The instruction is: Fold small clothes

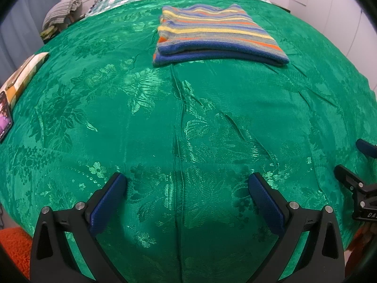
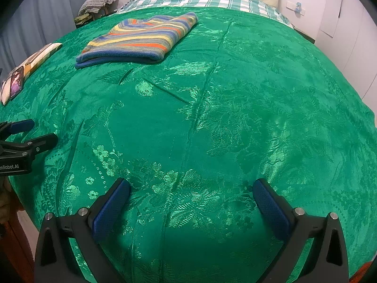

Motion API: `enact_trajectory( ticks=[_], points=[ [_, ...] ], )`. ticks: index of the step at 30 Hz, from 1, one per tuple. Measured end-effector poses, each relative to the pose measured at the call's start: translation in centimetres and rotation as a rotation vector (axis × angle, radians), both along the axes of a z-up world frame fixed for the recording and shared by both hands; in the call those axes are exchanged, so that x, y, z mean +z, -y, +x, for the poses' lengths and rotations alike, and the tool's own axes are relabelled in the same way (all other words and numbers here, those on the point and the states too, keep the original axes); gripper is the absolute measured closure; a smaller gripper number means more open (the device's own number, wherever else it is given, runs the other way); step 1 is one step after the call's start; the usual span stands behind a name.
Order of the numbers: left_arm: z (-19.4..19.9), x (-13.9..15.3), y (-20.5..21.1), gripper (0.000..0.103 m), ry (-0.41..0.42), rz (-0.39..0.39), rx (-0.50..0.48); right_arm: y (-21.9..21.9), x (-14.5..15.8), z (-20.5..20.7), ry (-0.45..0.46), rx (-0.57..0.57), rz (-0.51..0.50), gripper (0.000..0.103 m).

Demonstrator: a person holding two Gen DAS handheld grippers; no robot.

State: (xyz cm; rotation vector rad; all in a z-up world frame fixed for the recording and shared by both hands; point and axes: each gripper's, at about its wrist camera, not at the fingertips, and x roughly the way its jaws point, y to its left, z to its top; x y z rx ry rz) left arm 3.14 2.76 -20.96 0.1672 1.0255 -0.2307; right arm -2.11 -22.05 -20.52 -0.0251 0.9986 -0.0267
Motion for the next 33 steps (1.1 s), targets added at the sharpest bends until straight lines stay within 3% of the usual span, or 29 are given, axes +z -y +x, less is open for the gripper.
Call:
enact_trajectory(
  ticks=[5,9,11,14,17,21,25,27,28,29,30,31,32,33],
  points=[
    [0.8,0.7,-0.5,0.001,-0.069,-0.016,-0.032,-0.1,0.2,0.1,-0.007,-0.011,0.005,0.0],
    [2.7,3.5,-2.9,0.002,-0.064,-0.139,-0.024,0.4,1.0,0.8,-0.075,0.012,0.041,0.0],
    [4.9,5.1,-4.5,0.002,-0.032,-0.218,-0.01,1.2,2.0,1.4,-0.097,0.015,0.105,0.001],
    [10.7,6.6,-5.7,0.002,-0.024,-0.309,-0.003,2.9,4.7,3.3,0.003,0.002,0.267,0.001],
    [17.7,6.4,-5.5,0.002,-0.048,-0.377,-0.014,4.5,6.7,8.4,0.07,0.018,0.415,0.001],
    [24.9,4.0,-3.4,0.002,-0.128,-0.384,0.003,6.8,6.3,17.4,0.124,-0.023,0.634,0.006],
    [28.3,2.1,-2.2,0.003,-0.17,-0.405,0.01,7.2,3.3,25.2,0.059,-0.047,0.769,0.026],
    [28.8,1.8,-1.4,0.005,-0.161,-0.419,-0.027,7.0,1.5,27.9,0.012,-0.059,0.841,0.031],
    [29.0,1.6,-0.9,0.016,-0.159,-0.413,-0.049,6.6,0.4,29.3,-0.008,-0.063,0.873,0.038],
    [28.9,1.5,-0.5,0.043,-0.16,-0.403,-0.064,6.2,0.1,29.9,-0.009,-0.059,0.879,0.041],
    [29.1,1.4,0.0,0.057,-0.169,-0.397,-0.085,5.6,-0.2,30.6,-0.01,-0.047,0.88,0.044],
    [29.4,1.3,0.4,0.081,-0.184,-0.402,-0.099,4.8,-0.3,31.2,-0.013,-0.027,0.864,0.059],
    [29.6,1.4,0.6,0.083,-0.183,-0.399,-0.083,3.8,-0.4,31.8,-0.023,-0.011,0.806,0.07],
    [29.5,1.7,0.7,0.084,-0.172,-0.399,-0.072,2.6,0.0,32.3,-0.027,0.001,0.683,0.074]
  ],
)
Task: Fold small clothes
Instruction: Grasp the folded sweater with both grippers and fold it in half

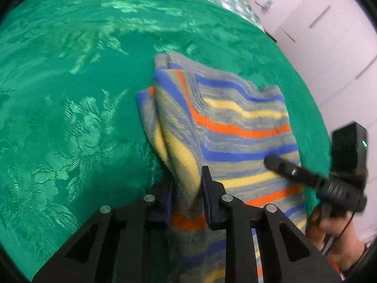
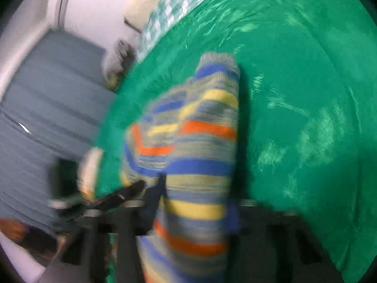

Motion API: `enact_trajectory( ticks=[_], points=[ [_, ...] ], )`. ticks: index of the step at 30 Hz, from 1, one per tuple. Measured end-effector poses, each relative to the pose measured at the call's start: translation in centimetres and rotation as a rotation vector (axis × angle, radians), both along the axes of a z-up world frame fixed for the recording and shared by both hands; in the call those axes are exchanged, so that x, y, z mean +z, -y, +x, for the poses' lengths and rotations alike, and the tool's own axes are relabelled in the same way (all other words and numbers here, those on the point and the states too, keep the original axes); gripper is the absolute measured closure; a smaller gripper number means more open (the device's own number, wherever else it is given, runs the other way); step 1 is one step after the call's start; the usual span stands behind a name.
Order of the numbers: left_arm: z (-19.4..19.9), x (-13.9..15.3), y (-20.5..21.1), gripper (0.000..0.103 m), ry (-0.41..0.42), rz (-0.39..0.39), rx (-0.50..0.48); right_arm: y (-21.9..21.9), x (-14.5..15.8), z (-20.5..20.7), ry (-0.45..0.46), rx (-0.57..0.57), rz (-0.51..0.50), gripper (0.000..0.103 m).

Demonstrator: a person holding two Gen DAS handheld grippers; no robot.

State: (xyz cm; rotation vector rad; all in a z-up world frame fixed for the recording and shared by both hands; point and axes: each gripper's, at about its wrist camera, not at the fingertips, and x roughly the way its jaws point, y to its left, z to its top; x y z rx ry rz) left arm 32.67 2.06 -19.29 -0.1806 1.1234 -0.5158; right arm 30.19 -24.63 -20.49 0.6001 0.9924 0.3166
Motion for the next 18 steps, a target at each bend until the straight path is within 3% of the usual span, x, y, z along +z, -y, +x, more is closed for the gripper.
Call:
enact_trajectory(
  ticks=[3,7,10,12,13,14,15,16,18],
  points=[
    [-1.2,1.9,0.1,0.086,0.07,0.018,0.002,-2.3,2.4,-0.5,0.088,0.009,-0.179,0.079],
    [-2.3,6.1,-0.6,0.086,0.169,0.002,-0.004,-3.7,6.8,-2.1,0.231,0.023,-0.221,0.079],
    [-2.0,8.8,-0.8,0.084,0.218,-0.028,0.005,-3.6,9.9,-2.3,0.308,0.012,-0.197,0.079],
    [-0.9,8.6,-0.4,0.056,0.227,0.011,0.031,-2.9,11.1,-1.6,0.329,-0.011,-0.152,0.077],
    [0.1,7.6,-0.1,0.02,0.197,0.081,0.056,-2.5,10.9,-1.5,0.312,-0.024,-0.147,0.064],
    [0.6,6.3,-0.3,0.019,0.164,0.177,0.105,-2.0,10.4,-0.8,0.276,-0.044,-0.158,0.028],
    [0.5,5.3,-0.8,0.023,0.151,0.235,0.148,-1.6,9.5,0.0,0.212,-0.074,-0.209,0.012],
    [-0.3,4.8,-1.6,0.025,0.142,0.246,0.172,-0.8,8.5,0.2,0.141,-0.114,-0.288,0.006],
    [-3.4,4.8,-3.3,0.025,0.164,0.222,0.173,0.4,7.5,-0.9,0.064,-0.148,-0.381,0.006]
  ],
)
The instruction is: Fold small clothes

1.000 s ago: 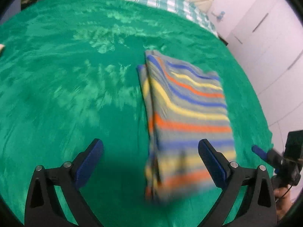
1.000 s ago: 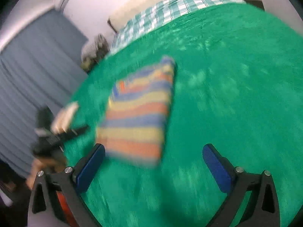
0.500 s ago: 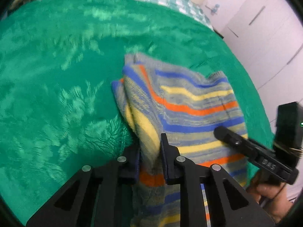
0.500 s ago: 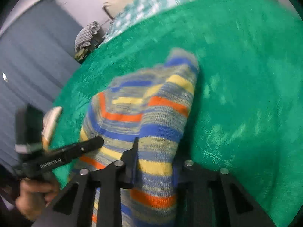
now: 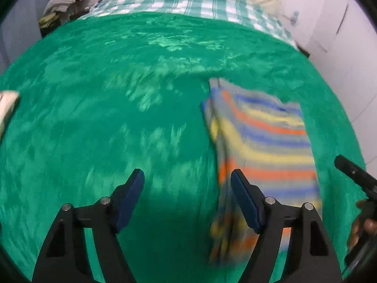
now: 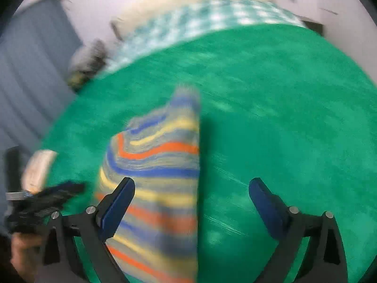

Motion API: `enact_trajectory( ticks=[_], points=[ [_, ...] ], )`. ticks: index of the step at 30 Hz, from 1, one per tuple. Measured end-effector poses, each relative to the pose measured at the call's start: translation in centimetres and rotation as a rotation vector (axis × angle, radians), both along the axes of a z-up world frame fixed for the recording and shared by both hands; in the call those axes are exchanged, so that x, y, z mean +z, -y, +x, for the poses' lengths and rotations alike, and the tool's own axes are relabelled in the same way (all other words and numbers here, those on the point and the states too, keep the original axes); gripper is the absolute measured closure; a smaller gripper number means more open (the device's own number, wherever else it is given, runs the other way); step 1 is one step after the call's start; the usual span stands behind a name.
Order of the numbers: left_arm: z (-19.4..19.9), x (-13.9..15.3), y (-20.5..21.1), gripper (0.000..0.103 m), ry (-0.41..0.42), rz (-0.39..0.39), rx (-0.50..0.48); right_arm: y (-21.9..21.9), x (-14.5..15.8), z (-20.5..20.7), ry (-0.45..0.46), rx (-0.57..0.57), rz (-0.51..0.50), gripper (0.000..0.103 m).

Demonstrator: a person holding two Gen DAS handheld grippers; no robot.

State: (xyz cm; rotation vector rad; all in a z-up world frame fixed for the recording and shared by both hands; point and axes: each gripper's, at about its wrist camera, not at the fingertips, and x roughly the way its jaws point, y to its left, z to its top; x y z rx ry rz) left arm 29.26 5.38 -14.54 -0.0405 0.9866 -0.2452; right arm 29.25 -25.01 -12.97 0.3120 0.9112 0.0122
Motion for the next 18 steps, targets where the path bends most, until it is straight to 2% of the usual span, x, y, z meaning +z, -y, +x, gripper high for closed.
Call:
enact_trajectory(
  ticks=[1,4,7,9,14,18],
  points=[
    [-1.7,0.4,-0.3,0.023,0.03,0.032,-0.006,0.3,0.0,-1.4,-0.014,0.004,-0.031,0.005],
    [-8.3,2.6,-0.2,0.006,0.161,0.171,-0.035,0.1,0.4,-6.0,-0.021,0.058,-0.151,0.005],
    [-14.3,5.6,0.7,0.001,0.266,0.243,-0.062,-0.6,1.3,-11.1,-0.016,0.097,-0.205,0.004],
    [-16.2,7.1,1.1,0.001,0.275,0.271,-0.03,-1.2,2.6,-14.1,-0.007,0.095,-0.227,0.003],
    [-21.5,11.1,2.0,0.001,0.311,0.255,0.015,-1.7,6.9,-21.0,0.037,0.11,-0.231,0.002],
    [-24.6,13.1,2.8,0.001,0.25,0.255,0.038,-3.0,10.0,-24.1,0.053,0.129,-0.25,0.001]
  ],
)
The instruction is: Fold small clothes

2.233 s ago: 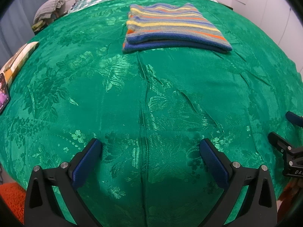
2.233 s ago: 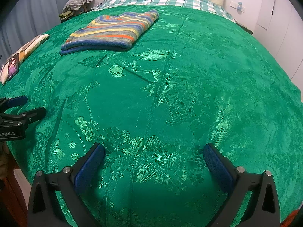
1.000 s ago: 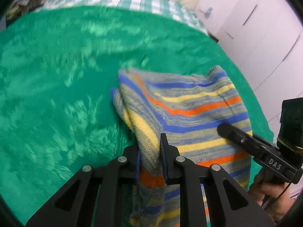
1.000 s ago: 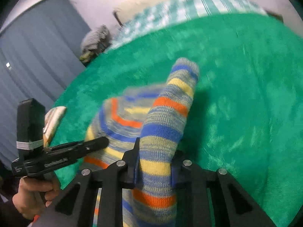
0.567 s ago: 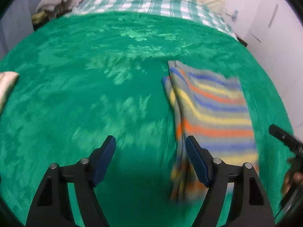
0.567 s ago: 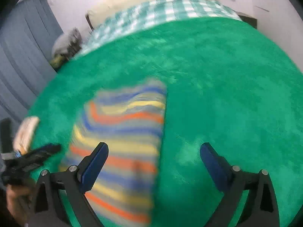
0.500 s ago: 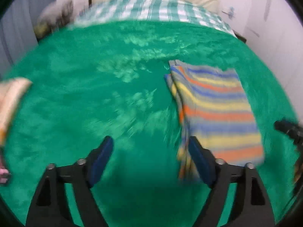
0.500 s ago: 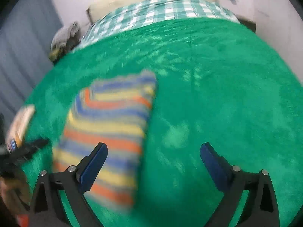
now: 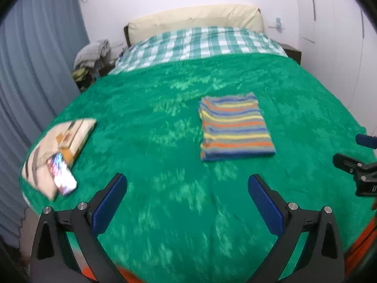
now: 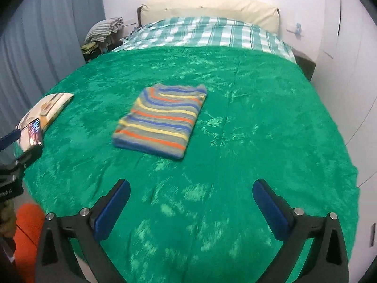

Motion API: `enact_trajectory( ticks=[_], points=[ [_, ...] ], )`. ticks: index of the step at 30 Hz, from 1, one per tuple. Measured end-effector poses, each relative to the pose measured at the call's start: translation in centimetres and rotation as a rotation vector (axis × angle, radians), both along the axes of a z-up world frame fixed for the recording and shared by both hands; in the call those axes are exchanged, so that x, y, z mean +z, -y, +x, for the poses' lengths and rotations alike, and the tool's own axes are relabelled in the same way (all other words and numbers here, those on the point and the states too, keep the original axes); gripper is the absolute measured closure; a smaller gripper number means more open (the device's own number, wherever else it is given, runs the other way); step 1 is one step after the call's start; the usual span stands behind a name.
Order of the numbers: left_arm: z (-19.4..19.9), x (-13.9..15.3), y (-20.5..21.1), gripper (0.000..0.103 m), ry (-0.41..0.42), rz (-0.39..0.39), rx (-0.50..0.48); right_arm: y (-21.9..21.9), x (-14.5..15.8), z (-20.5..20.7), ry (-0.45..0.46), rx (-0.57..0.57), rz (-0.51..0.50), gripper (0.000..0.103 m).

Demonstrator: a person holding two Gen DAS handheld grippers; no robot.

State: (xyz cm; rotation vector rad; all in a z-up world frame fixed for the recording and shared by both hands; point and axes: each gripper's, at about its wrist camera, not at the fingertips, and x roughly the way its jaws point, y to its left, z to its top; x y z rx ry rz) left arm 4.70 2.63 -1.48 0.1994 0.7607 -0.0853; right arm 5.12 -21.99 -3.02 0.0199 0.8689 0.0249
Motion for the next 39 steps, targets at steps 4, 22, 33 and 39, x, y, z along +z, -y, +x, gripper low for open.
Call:
enact_trajectory(
  ticks=[4,22,33,39],
  points=[
    [-3.6,1.0,0.3,0.001,-0.025,-0.038,0.022,-1.7,2.3,-3.8,0.026,0.034,-0.007,0.001],
    [-11.2,5.5,-0.6,0.001,0.038,-0.002,0.058,-6.8,8.8,-15.1,0.101,0.091,-0.034,0.001],
    [-12.4,6.3,-1.3,0.001,0.058,-0.017,0.057,-6.4,10.6,-17.6,0.131,0.001,-0.031,0.001],
    [-12.8,6.2,-1.5,0.001,0.039,-0.022,0.06,-6.0,11.0,-18.7,0.149,-0.041,-0.065,0.001]
  ],
)
